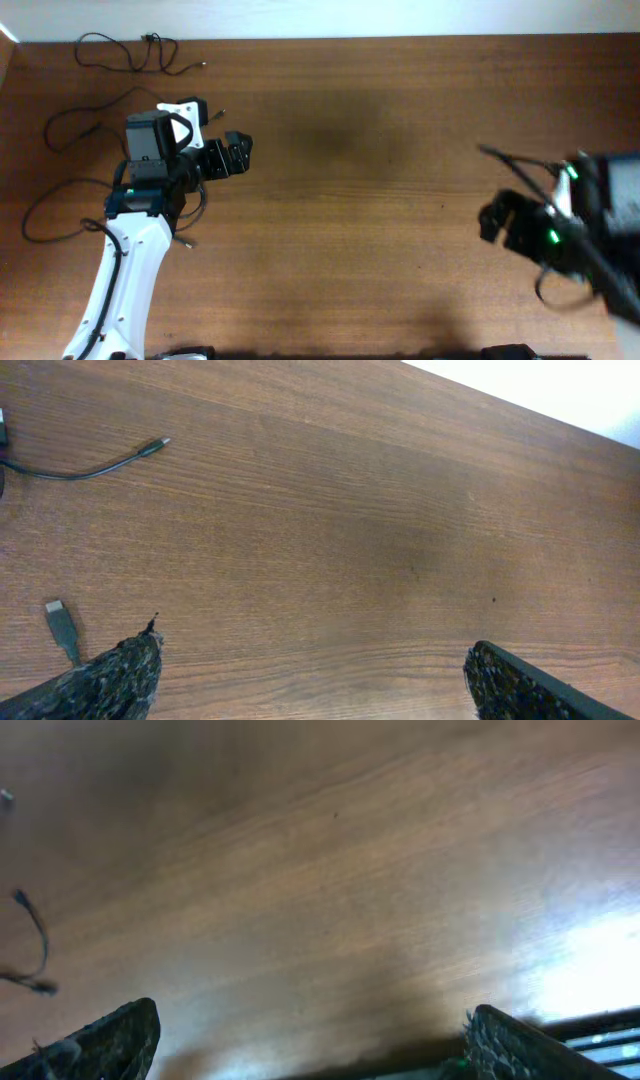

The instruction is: Untangle cables

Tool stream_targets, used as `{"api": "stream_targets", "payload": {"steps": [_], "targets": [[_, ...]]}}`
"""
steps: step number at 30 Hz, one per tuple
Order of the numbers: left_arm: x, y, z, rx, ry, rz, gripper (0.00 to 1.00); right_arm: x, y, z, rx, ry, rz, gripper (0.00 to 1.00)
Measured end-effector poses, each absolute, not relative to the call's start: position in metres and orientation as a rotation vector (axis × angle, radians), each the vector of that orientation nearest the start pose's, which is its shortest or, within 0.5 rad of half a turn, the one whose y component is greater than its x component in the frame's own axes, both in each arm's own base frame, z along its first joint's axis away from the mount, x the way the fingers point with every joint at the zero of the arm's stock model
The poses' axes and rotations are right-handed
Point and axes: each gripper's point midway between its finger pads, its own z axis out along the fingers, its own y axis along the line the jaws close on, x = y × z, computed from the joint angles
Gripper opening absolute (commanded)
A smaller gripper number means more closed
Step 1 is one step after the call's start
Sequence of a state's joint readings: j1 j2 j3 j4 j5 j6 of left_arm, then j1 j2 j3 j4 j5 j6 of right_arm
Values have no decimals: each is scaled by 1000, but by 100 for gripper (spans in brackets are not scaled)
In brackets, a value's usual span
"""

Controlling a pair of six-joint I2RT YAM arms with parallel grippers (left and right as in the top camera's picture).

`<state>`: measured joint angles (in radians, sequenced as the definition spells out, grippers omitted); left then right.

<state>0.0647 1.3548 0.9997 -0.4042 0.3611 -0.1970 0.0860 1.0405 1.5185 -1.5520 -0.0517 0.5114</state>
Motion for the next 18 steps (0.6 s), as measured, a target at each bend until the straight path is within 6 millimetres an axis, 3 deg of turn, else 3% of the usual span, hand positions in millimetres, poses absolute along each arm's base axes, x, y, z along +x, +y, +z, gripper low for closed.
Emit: {"api": "stream_targets", "payload": {"steps": [4,6,11,18], "targets": [[387,-35,180,-123,2317,-483,99,145,9,306,532,2422,235,99],[387,-35,180,-120,2318,-482,99,136,6,303,531,2393,229,99],[387,-35,180,-120,2317,-482,99,125,4,298,537,2408,215,99],[387,-35,180,-120,2317,-482,99,124,4,298,537,2410,214,99]]}}
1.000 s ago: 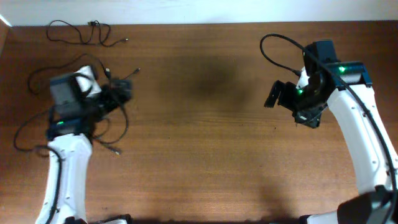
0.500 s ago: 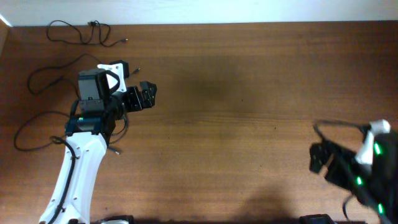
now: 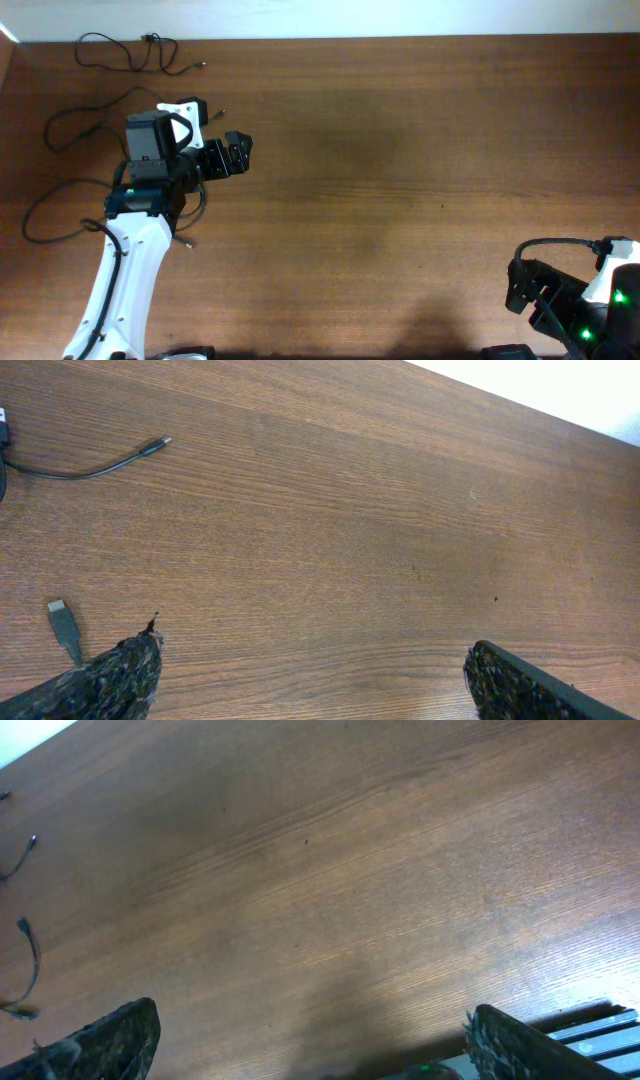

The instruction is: Untangle cables

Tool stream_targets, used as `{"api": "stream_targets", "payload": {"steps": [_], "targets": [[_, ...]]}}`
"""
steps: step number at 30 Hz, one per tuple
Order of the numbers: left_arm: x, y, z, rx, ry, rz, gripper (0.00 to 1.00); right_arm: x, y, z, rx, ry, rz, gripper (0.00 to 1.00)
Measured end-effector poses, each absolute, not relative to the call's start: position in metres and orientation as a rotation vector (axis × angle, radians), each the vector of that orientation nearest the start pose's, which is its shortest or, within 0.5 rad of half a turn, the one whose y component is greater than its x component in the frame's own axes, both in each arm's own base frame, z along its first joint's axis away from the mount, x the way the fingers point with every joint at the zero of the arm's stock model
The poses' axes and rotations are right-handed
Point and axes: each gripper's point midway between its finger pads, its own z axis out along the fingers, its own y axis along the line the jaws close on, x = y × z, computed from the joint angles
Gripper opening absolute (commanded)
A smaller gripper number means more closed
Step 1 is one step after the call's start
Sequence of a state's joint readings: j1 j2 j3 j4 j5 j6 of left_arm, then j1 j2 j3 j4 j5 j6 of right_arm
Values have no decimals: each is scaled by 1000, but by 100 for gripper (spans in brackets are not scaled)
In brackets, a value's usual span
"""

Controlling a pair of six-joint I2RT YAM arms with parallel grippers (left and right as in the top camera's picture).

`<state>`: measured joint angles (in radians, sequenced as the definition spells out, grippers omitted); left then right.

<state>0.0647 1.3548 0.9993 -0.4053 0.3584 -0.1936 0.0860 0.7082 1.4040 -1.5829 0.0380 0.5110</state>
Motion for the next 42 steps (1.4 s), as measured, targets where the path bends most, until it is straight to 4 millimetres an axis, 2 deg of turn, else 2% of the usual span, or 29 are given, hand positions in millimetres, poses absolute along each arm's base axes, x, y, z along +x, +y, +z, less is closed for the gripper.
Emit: {"api": "stream_targets", "payload": {"steps": [7,10,11,13,14,16,18,19,25,31,35,42], "targets": [[387,-35,180,-120,2317,-482,99,126,3,297,540,2406,205,99],[387,-35,181,-120,2317,-482,99,150,4,293,469,2349,199,99],[387,-35,180,-120,2317,-482,99,160,4,281,423,2342,179,99],[387,-35,180,-120,2317,-481,99,182,6,274,349,2241,187,99],[387,-35,181,-120,2316,-481,99,186,7,261,308,2226,190,99],[387,-35,180,-120,2317,-482,99,199,13,247,209,2157,204,99],[387,-35,180,-120,2318,-481,99,207,16,226,139,2105,213,99],[387,-35,180,-120,2318,-481,99,208,19,209,112,2095,222,99],[387,-35,180,-120,2318,-482,99,220,29,180,15,1907,263,99],[387,-35,180,-120,2318,-482,99,223,28,176,-13,1780,241,99],[387,-35,180,-120,2318,-482,99,232,26,186,-43,1684,208,98],[387,-35,180,-120,2318,-482,99,243,25,187,-106,1552,143,98]]}}
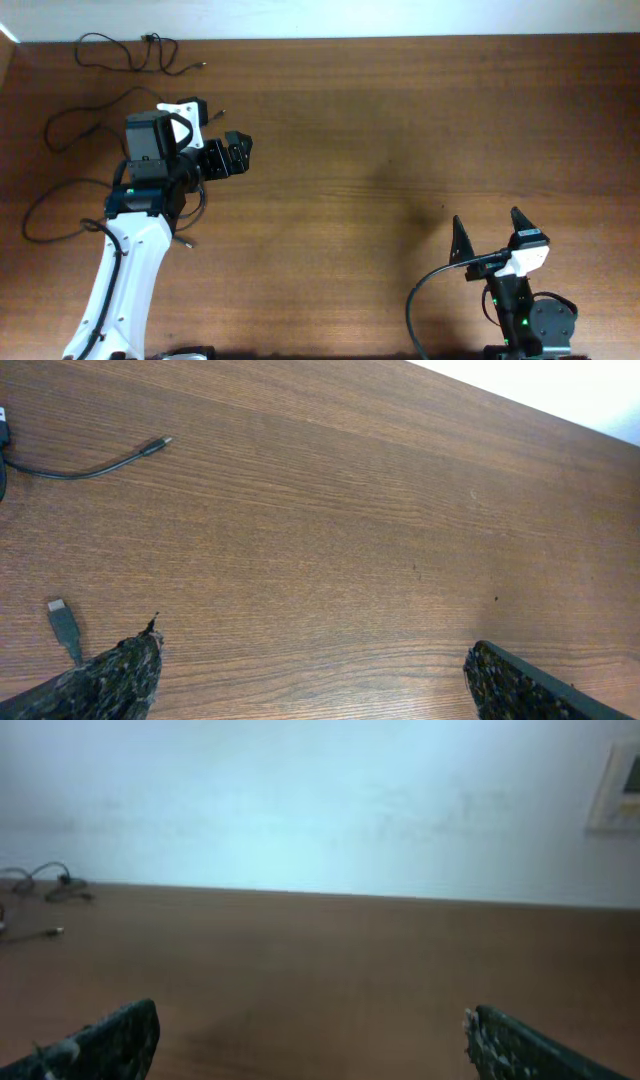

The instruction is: Untangle cables

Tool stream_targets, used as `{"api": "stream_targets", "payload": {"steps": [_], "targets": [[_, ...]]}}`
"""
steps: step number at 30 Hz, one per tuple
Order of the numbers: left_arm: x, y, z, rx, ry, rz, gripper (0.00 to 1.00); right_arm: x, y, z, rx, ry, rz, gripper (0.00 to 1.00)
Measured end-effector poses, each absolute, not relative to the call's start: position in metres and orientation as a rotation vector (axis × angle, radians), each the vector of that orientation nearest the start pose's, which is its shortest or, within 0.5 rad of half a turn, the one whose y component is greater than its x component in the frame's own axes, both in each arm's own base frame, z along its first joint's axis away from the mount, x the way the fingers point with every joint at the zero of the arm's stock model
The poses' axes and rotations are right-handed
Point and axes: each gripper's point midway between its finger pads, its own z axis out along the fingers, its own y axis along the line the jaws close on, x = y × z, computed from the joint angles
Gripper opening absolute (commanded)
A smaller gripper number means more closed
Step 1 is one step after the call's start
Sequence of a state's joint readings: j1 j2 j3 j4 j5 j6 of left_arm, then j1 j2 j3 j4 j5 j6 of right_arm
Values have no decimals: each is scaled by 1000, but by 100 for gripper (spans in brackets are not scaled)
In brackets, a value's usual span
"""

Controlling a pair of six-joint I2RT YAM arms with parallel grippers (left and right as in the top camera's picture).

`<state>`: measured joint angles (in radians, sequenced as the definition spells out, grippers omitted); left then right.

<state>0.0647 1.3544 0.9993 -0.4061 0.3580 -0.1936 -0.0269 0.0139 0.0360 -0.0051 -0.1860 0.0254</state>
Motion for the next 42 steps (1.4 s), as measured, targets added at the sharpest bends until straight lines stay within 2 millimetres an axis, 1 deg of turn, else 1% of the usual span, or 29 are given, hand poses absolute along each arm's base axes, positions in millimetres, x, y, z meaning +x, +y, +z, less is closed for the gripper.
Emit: {"api": "stream_targets", "payload": {"steps": [2,7,8,9,16,19,23,42], "targets": [[387,-35,180,-120,2318,-482,99,245,25,180,-119,1559,131,98],[387,-35,180,-120,2318,-482,99,245,25,176,-145,1568,104,98],[387,-35,180,-120,2318,-482,99,245,25,167,-152,1606,99,98],[387,-35,180,-120,2318,-482,99,244,25,162,-161,1622,91,98],[387,-35,180,-120,2318,-482,99,245,24,162,-184,1621,57,98],[387,-35,180,-120,2318,-482,99,246,15,160,-110,1636,48,98],[387,-35,180,-120,2318,-481,99,246,9,159,-57,1642,44,98],[387,-35,180,-120,2318,-482,99,246,7,159,-53,1642,28,98]]}}
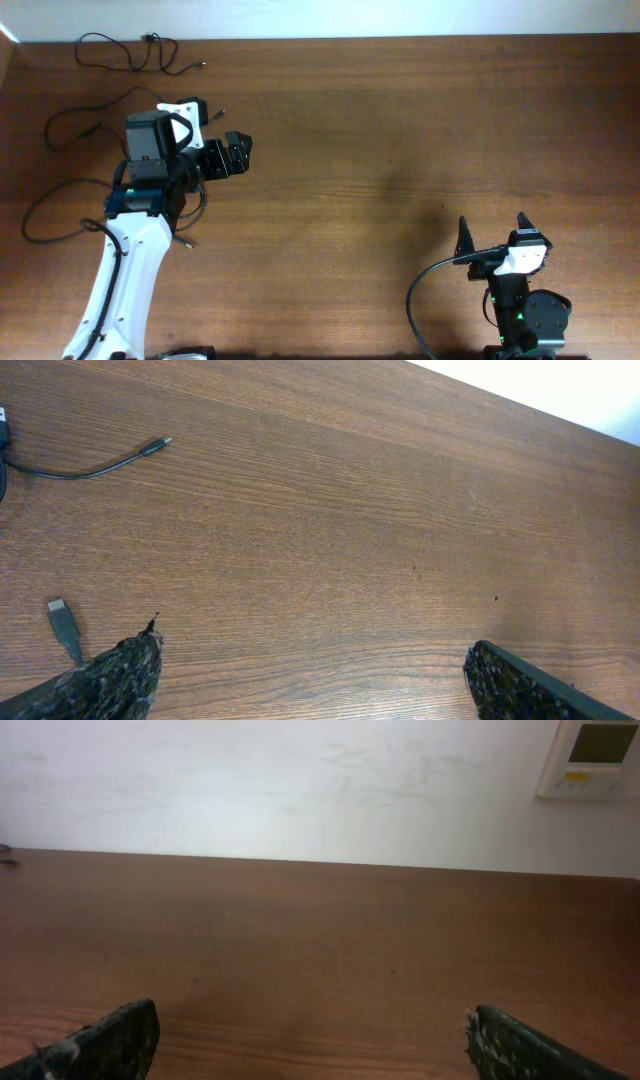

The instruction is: Untangle cables

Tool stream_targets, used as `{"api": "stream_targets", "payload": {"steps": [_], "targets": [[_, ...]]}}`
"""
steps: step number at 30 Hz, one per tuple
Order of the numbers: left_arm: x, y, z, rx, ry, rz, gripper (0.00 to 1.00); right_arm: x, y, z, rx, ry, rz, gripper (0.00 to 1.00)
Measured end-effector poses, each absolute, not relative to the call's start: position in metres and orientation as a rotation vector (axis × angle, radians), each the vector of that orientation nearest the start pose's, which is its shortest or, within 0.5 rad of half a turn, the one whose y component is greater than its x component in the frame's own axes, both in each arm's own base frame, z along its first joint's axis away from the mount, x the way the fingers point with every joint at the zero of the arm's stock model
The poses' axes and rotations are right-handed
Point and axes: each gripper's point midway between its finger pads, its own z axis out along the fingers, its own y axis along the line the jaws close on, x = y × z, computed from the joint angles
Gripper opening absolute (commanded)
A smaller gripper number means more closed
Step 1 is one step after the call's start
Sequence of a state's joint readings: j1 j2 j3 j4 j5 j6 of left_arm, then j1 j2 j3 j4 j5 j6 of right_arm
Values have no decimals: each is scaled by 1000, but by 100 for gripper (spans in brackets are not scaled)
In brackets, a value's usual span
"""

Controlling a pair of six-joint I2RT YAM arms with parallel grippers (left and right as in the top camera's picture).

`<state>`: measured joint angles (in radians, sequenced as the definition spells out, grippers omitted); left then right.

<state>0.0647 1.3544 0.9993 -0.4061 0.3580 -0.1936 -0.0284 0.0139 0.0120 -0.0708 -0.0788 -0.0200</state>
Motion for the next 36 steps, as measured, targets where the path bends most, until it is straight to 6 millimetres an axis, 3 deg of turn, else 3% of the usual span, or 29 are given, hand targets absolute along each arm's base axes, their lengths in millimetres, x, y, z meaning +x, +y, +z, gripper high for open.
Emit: {"api": "stream_targets", "payload": {"steps": [22,27,32,36], "targets": [[388,-30,178,-125,2323,-436,99,246,7,159,-56,1642,25,98],[353,-25,154,-178,2485,-357,99,246,6,159,-54,1642,23,98],[327,-24,171,-141,2386,-239,99,246,6,159,-53,1642,22,98],[290,-19,198,-139,2275,-212,99,246,6,159,-53,1642,22,98]]}}
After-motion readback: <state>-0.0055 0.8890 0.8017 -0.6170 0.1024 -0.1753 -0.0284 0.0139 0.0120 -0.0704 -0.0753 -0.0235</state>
